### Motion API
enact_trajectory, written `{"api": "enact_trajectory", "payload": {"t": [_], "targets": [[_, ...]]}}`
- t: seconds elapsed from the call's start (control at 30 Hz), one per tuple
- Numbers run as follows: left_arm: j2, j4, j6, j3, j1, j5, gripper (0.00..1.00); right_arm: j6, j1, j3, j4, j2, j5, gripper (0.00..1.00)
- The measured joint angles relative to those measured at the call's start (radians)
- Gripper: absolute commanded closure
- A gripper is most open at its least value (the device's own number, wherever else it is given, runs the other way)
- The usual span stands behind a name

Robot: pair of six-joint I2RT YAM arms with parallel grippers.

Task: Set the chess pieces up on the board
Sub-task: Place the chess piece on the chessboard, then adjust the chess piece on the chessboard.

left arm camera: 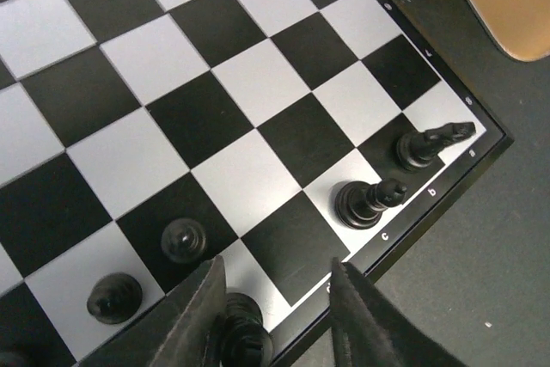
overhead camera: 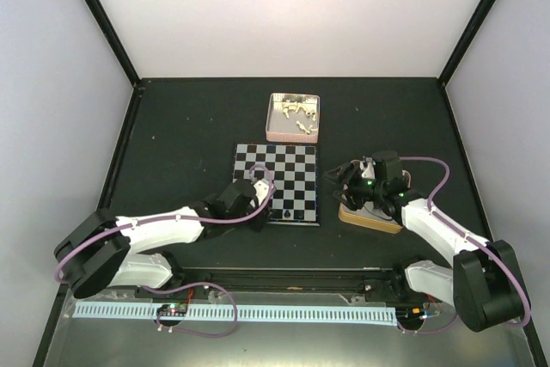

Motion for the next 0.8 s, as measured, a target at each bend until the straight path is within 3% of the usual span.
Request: {"api": "enact_trajectory", "payload": {"t": [0.2,0.37,0.6,0.8], "targets": [[-0.06,-0.012,-0.016,-0.016,0.0,-0.003,0.4,0.0,0.0,0.0,0.0,0.0,0.0,0.23],[-0.189,-0.068,-0.061,-0.01,0.0,-0.038,0.35,0.001,0.0,0.0,0.004,0.0,0.0,0.23],[-0.201,-0.297,-0.174,0.087,0.019,-0.062,0.36,0.001,0.0,-0.016,0.012,-0.001,-0.001,0.23],[-0.097,-0.447,-0.237,0.183,0.035,-0.003,0.51,0.001,0.0,-0.027,0.026,-0.001,-0.002,0.23]]}}
